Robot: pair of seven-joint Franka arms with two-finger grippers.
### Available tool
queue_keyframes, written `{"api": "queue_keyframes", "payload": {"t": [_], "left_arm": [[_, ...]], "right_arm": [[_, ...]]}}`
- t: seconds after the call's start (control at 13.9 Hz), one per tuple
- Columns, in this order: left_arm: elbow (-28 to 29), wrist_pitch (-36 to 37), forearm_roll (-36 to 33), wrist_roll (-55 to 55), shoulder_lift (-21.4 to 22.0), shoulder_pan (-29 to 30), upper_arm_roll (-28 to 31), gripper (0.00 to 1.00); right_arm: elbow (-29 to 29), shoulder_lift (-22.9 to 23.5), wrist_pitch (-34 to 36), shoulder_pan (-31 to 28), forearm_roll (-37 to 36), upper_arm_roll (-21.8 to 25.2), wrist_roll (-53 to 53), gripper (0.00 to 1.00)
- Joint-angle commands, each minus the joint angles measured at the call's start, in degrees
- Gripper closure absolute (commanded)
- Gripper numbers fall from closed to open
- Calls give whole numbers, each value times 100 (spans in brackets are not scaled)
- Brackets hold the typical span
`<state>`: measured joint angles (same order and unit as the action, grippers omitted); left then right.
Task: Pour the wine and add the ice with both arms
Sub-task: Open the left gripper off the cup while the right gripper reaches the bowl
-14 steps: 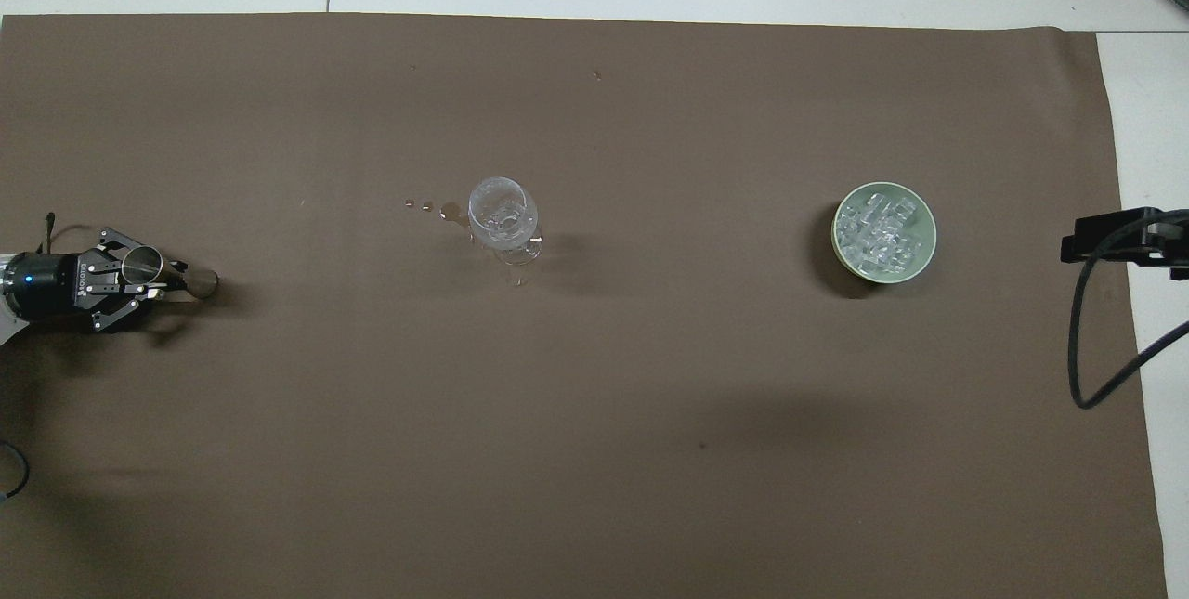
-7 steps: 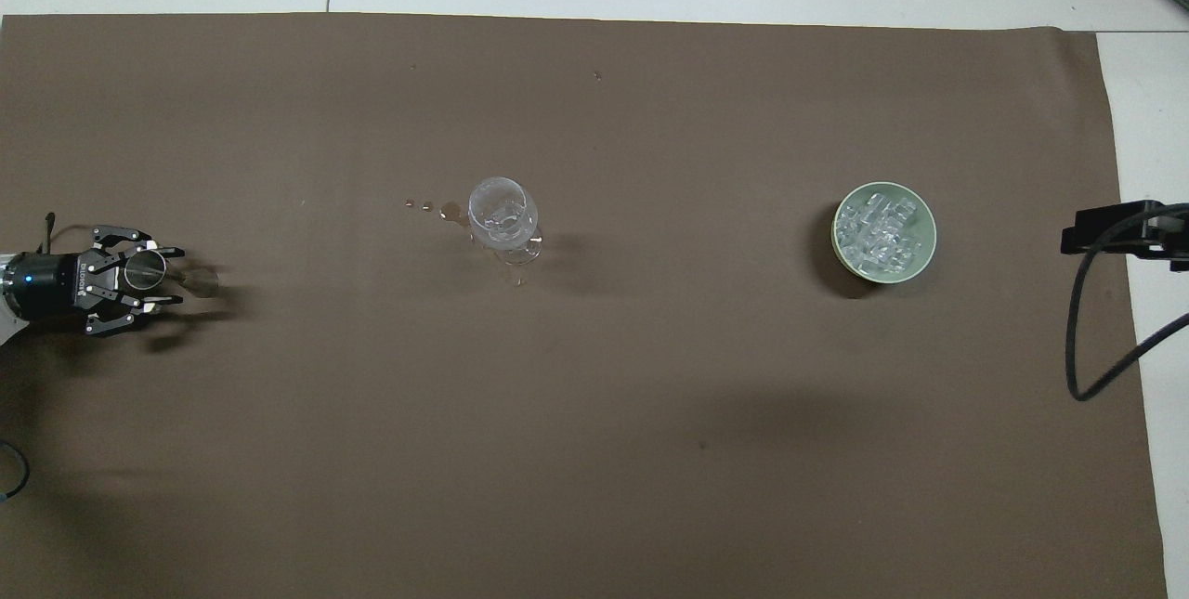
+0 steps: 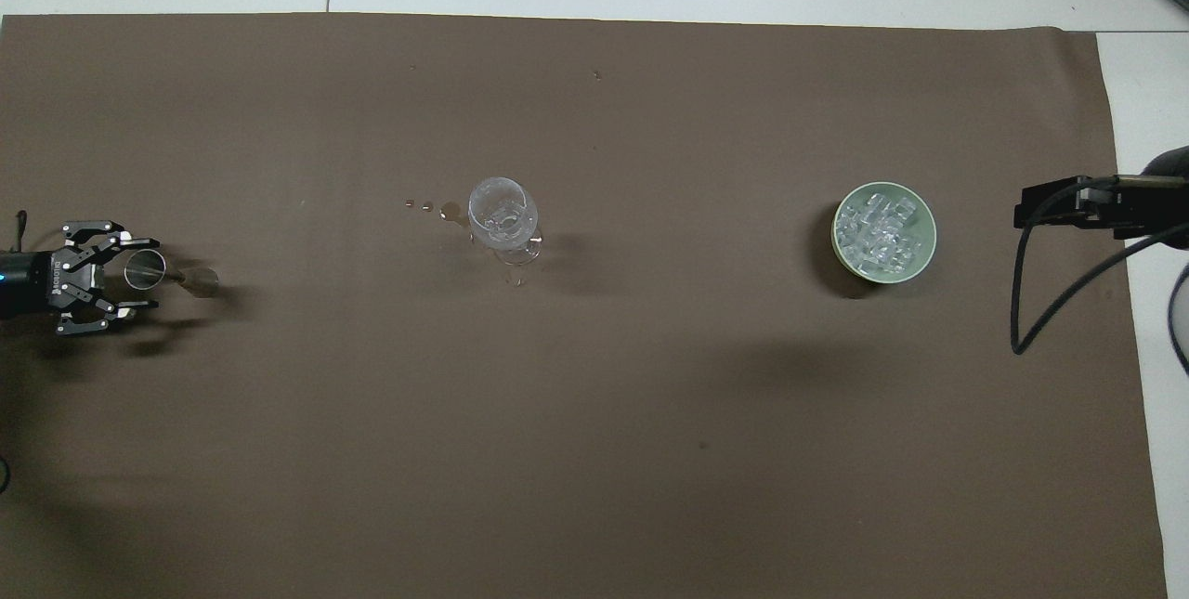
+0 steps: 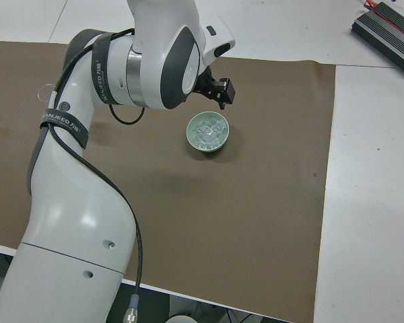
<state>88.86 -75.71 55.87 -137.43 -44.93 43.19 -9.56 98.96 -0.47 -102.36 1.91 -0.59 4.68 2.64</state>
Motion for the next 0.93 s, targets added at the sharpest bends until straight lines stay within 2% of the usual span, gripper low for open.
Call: {"api": "queue_keyframes", "payload": {"t": [0.0, 0.36, 0.43, 0.57, 0.72, 0.86], "left_arm": [[-306, 118, -338, 354, 379, -30, 227, 18], [-553, 109, -839, 1715, 1380, -153, 341, 20], [-545, 39, -1067, 2058, 1773, -371, 341, 19], [-588, 4, -1638, 2918, 2241, -897, 385, 19], [-606, -223, -1973, 4375, 2663, -1399, 377, 19], [-466, -819, -2341, 5782, 3094, -1969, 368, 17]], "right_arm": [[325, 134, -423, -32, 138, -108, -370, 0], [826, 451, -1101, -24, 130, -187, -1011, 0], [940, 495, -1389, -15, 130, -187, -1064, 0], [1108, 626, -1664, -15, 130, -240, -1239, 0], [1152, 846, -1927, -15, 130, -240, -1406, 0], [1240, 1039, -2235, -15, 121, -301, -1442, 0]]}}
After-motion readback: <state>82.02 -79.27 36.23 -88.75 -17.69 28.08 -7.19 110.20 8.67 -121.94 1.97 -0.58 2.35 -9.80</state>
